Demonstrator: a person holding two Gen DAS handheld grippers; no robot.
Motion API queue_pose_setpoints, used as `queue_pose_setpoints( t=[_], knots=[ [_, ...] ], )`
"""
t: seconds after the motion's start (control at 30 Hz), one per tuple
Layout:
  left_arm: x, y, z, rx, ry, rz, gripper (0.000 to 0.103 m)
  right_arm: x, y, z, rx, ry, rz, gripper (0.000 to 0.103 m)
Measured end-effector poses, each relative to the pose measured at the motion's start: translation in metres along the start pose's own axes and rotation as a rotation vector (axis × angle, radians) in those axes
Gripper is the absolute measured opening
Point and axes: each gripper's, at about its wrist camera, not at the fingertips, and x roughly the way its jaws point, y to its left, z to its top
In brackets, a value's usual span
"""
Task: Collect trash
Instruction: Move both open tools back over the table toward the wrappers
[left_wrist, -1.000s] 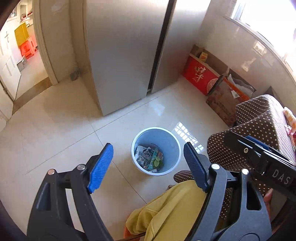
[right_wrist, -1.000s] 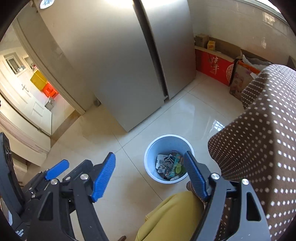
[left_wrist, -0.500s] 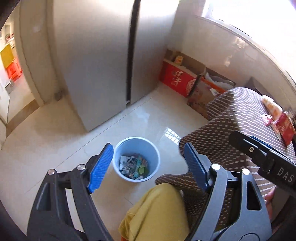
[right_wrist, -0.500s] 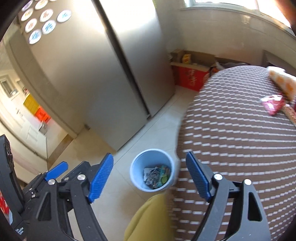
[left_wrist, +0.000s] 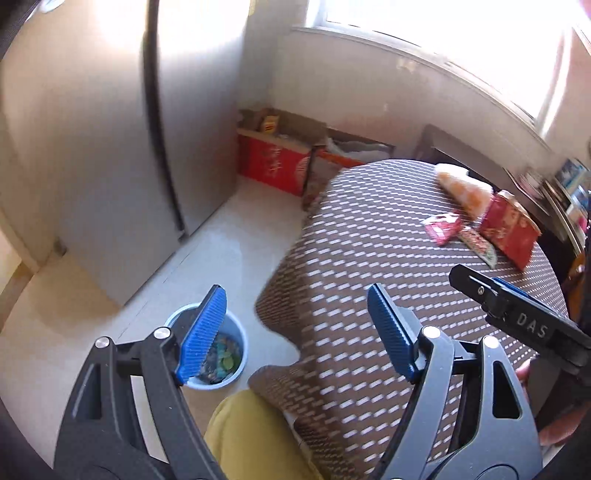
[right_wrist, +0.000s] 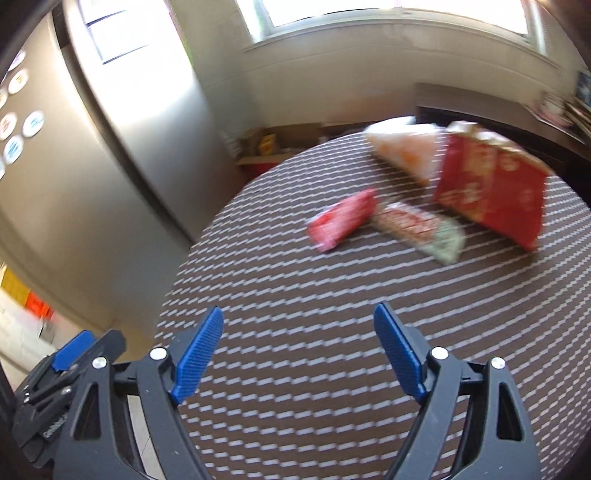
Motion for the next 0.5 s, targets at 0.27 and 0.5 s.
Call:
queue_pose_setpoints(
  t=[0.27, 0.5],
  knots=[
    [0.028, -0.053, 0.026, 0.091, 0.023, -0.079, 0.08, 0.02, -0.06, 0.033, 0.032, 0.031, -0.136, 0.084],
    [0.062, -0.089, 0.048, 0.165, 0.092, -0.163, 0.083, 0.053, -0.078, 0.049, -0.047, 0.057, -0.192, 0.085]
  ],
)
